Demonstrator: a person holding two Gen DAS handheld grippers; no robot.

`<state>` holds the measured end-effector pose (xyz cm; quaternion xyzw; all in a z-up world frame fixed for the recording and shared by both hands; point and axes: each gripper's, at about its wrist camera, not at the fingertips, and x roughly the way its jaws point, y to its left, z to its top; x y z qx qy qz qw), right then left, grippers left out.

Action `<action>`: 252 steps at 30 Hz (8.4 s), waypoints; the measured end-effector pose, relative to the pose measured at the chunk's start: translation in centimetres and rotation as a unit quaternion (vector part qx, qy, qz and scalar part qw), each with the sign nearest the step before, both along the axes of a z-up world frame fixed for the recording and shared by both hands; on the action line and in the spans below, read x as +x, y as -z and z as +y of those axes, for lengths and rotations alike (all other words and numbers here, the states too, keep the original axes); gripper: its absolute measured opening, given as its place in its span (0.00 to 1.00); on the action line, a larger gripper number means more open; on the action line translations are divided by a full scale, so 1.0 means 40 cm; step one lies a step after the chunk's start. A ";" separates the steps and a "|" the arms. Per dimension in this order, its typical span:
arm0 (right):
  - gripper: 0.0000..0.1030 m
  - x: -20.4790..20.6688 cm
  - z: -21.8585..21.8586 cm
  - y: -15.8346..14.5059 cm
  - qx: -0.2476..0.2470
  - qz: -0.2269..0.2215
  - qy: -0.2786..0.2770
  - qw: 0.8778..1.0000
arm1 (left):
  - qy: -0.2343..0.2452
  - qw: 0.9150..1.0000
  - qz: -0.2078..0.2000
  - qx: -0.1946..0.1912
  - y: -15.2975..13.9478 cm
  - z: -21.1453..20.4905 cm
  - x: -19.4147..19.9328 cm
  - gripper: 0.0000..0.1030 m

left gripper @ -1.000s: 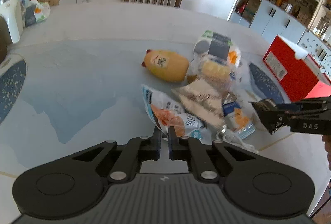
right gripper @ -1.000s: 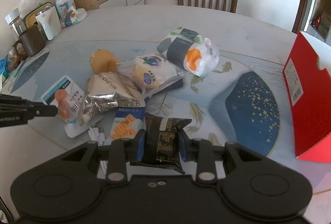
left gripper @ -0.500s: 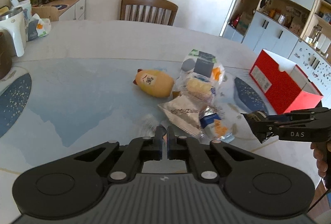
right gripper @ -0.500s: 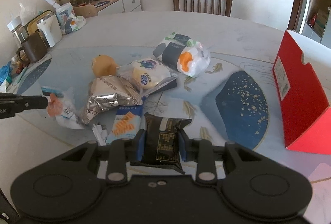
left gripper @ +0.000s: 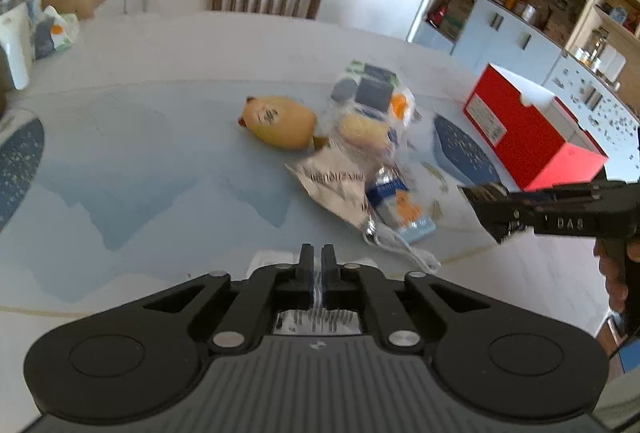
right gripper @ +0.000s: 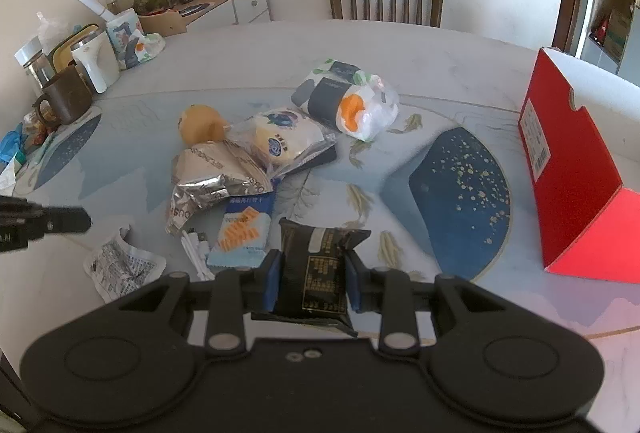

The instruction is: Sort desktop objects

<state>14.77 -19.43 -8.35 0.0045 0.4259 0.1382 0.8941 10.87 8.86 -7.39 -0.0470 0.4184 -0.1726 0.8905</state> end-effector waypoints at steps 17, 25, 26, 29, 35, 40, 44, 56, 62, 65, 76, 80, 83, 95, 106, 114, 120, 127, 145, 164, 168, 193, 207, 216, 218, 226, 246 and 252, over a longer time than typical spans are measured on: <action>0.31 -0.010 -0.006 0.013 0.001 0.012 0.005 1.000 | 0.102 0.993 -0.009 0.050 0.041 -0.051 -0.014 0.88; 0.31 -0.015 -0.010 0.010 -0.002 0.013 0.010 1.000 | 0.208 0.976 -0.033 0.058 0.031 -0.058 0.003 1.00; 0.31 -0.016 -0.010 0.009 -0.003 0.013 0.012 1.000 | 0.217 0.974 -0.034 0.054 0.030 -0.057 0.006 1.00; 0.32 -0.023 -0.010 0.008 -0.005 0.014 0.017 1.000 | 0.236 0.969 -0.041 0.058 0.035 -0.060 0.013 1.00; 0.32 -0.040 -0.014 0.003 -0.007 0.012 0.033 0.999 | 0.248 0.966 -0.041 0.064 0.051 -0.076 0.016 1.00; 0.31 -0.045 -0.017 0.004 -0.011 0.013 0.037 0.999 | 0.268 0.960 -0.045 0.071 0.058 -0.082 0.016 1.00; 0.31 -0.044 -0.015 0.004 -0.014 0.013 0.041 0.999 | 0.304 0.947 -0.053 0.086 0.058 -0.076 0.015 1.00; 0.32 -0.089 0.015 -0.002 -0.024 0.015 0.087 0.996 | 0.444 0.885 -0.054 0.128 0.087 -0.067 0.073 1.00; 0.32 -0.111 0.022 -0.004 -0.032 0.015 0.117 0.993 | 0.501 0.850 -0.073 0.146 0.110 -0.071 0.074 1.00; 0.31 -0.120 0.024 -0.004 -0.034 0.015 0.128 0.991 | 0.519 0.838 -0.080 0.149 0.124 -0.076 0.070 0.99; 0.32 -0.127 0.021 0.002 -0.034 0.017 0.142 0.989 | 0.506 0.853 -0.066 0.113 0.125 -0.064 0.091 0.67; 0.31 -0.122 0.019 0.004 -0.031 0.015 0.137 0.990 | 0.476 0.870 -0.061 0.115 0.117 -0.066 0.093 0.58; 0.31 -0.118 0.014 0.003 -0.025 0.012 0.132 0.991 | 0.451 0.883 -0.055 0.116 0.113 -0.069 0.084 0.57; 0.31 -0.107 -0.024 -0.016 -0.009 -0.003 0.100 0.995 | 0.353 0.929 -0.048 0.101 0.035 -0.112 0.066 0.50; 0.31 -0.085 -0.134 -0.058 0.007 -0.018 0.070 0.997 | 0.306 0.945 -0.067 0.091 -0.059 -0.250 0.057 0.50; 0.31 -0.055 -0.246 -0.112 0.017 -0.032 0.056 0.998 | 0.289 0.951 -0.080 0.076 -0.114 -0.392 0.078 0.50; 0.31 -0.041 -0.344 -0.152 0.018 -0.041 0.052 0.998 | 0.285 0.953 -0.088 0.057 -0.159 -0.516 0.104 0.50; 0.31 -0.023 -0.467 -0.182 0.014 -0.056 0.060 0.996 | 0.293 0.949 -0.104 0.050 -0.208 -0.673 0.140 0.50; 0.31 0.068 -0.653 -0.193 -0.020 -0.080 0.090 0.993 | 0.282 0.953 -0.098 0.046 -0.258 -0.988 0.349 0.50; 0.31 0.196 -0.681 -0.037 -0.066 -0.017 0.086 0.994 | 0.269 0.957 -0.039 0.102 -0.123 -1.197 0.532 0.50; 0.31 0.219 -0.691 -0.003 -0.066 0.002 0.088 0.994 | 0.260 0.959 -0.021 0.114 -0.077 -1.211 0.558 0.50; 0.31 0.258 -0.709 0.061 -0.046 0.069 0.071 0.994 | 0.257 0.951 0.074 0.156 0.044 -1.245 0.595 0.53; 0.54 0.242 -0.707 0.028 -0.057 0.049 0.068 0.995 | 0.247 0.960 0.061 0.119 -0.007 -1.220 0.569 0.67; 0.54 0.196 -0.723 -0.039 -0.043 0.023 0.071 0.996 | 0.235 0.967 0.037 0.093 -0.060 -1.190 0.528 0.67; 0.54 0.186 -0.728 -0.055 -0.036 0.019 0.071 0.997 | 0.231 0.969 0.031 0.085 -0.077 -1.177 0.514 0.67; 0.62 0.152 -0.740 -0.093 -0.014 -0.002 0.062 0.998 | 0.224 0.973 0.004 0.060 -0.136 -1.123 0.445 0.67; 0.67 0.079 -0.671 -0.143 -0.003 -0.029 0.086 0.996 | 0.225 0.974 -0.034 0.015 -0.189 -0.970 0.291 0.74; 0.72 0.051 -0.641 -0.144 0.011 -0.035 0.117 0.992 | 0.228 0.973 -0.044 0.007 -0.192 -0.904 0.259 0.82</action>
